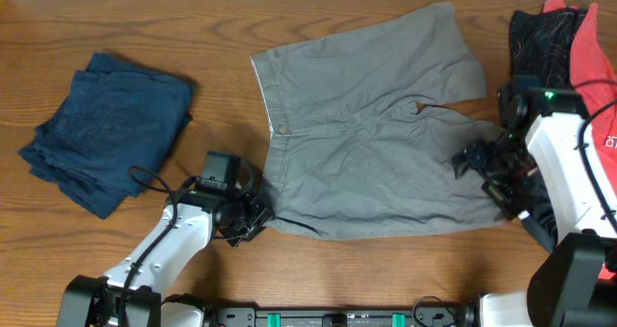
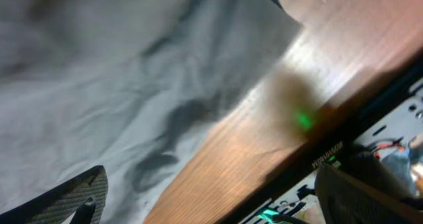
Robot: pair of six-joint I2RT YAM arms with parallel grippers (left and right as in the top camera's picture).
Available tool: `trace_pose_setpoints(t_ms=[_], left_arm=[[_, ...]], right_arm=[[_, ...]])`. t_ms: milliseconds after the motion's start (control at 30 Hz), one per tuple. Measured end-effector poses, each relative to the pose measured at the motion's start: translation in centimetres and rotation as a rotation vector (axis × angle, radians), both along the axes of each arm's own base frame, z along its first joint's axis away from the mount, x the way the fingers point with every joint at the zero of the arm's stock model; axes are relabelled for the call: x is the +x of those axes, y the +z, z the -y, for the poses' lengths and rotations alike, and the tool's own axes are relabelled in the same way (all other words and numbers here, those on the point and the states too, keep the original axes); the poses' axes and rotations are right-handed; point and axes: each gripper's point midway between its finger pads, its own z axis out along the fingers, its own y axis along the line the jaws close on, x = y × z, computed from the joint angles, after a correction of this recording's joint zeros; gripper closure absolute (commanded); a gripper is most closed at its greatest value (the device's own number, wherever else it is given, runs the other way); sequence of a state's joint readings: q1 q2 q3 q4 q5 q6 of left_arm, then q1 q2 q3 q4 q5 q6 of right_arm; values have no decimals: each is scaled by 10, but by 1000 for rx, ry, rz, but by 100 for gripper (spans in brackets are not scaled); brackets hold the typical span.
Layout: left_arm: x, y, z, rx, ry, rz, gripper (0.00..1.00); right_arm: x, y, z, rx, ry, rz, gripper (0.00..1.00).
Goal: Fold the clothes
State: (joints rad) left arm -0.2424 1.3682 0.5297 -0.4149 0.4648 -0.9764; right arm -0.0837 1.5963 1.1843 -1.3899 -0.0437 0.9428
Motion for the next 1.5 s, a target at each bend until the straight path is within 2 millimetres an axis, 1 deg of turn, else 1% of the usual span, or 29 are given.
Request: trace_pose_setpoints(t_ms=[33, 100, 133, 233, 333, 400, 533, 667, 733, 833, 967, 1067, 1167, 1233, 1300, 1367, 1400, 1433, 1500], left_arm=[[1, 0, 0, 1, 8, 0, 86], [3, 0, 0, 2, 15, 6, 90], [4, 0, 0, 2, 18, 8, 91], [4, 0, 0, 4, 20, 11, 94], [4, 0, 0, 6, 19, 8, 94], [1, -1, -1, 11, 16, -4, 94], [-7, -3, -4, 23, 12, -35, 94], [-10, -3, -4, 26, 4, -42, 94], [-10, -3, -4, 27, -3, -40, 94], [-10, -3, -4, 28, -8, -39, 94], [-10, -3, -4, 28, -8, -39, 95], [-10, -3, -4, 28, -8, -39, 94], [-10, -3, -4, 28, -8, -39, 94], [-10, -3, -4, 28, -8, -39, 94], [-10, -3, -5, 28, -8, -39, 94], [-10, -3, -5, 29, -8, -40, 94], [-10, -3, -5, 28, -8, -39, 94], [-10, -3, -5, 28, -8, -39, 94], [-10, -3, -5, 29, -8, -40, 94]], right_arm=[[-7, -5, 0, -3, -15, -13, 2], [-20, -10, -2, -6, -34, -29, 2], [-27, -12, -2, -8, -42, -38, 2], [-40, -15, -2, -21, -62, -37, 2], [-47, -18, 4, -64, -87, -10, 1], [-45, -23, 9, -99, -102, 16, 1], [-37, -40, 18, -156, -124, 75, 1], [-39, -61, 27, -185, -176, 100, 1], [-37, -68, 33, -195, -205, 121, 1], [-34, -73, 38, -205, -231, 147, 1], [-26, -74, 41, -216, -240, 181, 2], [-24, -74, 42, -220, -239, 188, 17], [-22, -76, 43, -227, -250, 201, 28], [-22, -80, 43, -225, -250, 210, 33], [-24, -87, 42, -226, -248, 216, 53], [-28, -94, 42, -224, -247, 215, 77], [-30, -96, 41, -224, -250, 212, 91], [-33, -98, 41, -223, -248, 206, 99], [-34, -99, 40, -224, -251, 203, 99]])
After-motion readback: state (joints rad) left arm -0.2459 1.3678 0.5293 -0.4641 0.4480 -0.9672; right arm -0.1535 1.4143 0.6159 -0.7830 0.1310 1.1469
